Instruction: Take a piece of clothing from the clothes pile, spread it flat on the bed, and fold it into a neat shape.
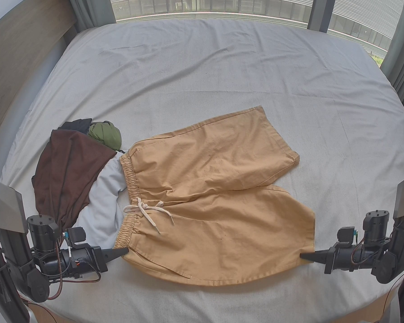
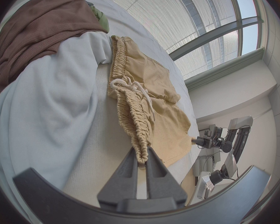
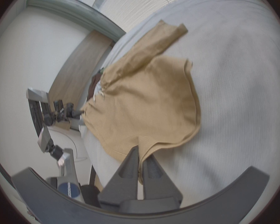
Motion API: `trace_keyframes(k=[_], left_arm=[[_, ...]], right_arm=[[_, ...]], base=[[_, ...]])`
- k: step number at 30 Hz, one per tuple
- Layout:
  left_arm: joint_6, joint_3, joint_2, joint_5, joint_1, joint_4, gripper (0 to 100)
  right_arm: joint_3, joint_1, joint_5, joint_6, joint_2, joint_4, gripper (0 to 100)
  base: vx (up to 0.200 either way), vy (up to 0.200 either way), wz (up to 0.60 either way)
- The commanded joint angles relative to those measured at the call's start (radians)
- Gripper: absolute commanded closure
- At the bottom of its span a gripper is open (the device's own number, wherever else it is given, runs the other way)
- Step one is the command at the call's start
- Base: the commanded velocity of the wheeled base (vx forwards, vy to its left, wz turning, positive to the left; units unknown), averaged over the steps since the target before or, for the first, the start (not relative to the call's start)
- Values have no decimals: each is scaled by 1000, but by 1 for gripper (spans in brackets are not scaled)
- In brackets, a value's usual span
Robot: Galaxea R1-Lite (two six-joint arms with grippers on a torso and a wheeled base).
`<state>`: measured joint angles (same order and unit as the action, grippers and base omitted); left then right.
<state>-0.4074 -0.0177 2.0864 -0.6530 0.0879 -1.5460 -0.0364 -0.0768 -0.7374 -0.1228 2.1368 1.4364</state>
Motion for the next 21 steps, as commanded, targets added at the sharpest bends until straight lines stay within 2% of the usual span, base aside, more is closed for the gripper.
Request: trace_keyframes(k=[1, 8, 15, 19, 21], left_arm=[[-7, -21, -20, 1, 6, -3, 100], [-53, -76, -39, 10, 4, -5, 100], [-160, -122, -111, 18, 6, -5, 100], [-169, -136, -114, 23, 6, -5, 100], [-179, -156, -112, 62, 15, -5, 100]], right_arm=[[-16, -4, -2, -100, -51, 105, 100], [-77, -11, 0, -158, -74, 104, 100], [-126, -11, 1, -252, -138, 104, 100], [-146, -11, 4, -279, -153, 104, 100], [-188, -9, 7, -307, -164, 104, 100]], base=[[0, 0, 0], [0, 0, 0], [0, 0, 0], [0, 0, 0], [0, 0, 0]])
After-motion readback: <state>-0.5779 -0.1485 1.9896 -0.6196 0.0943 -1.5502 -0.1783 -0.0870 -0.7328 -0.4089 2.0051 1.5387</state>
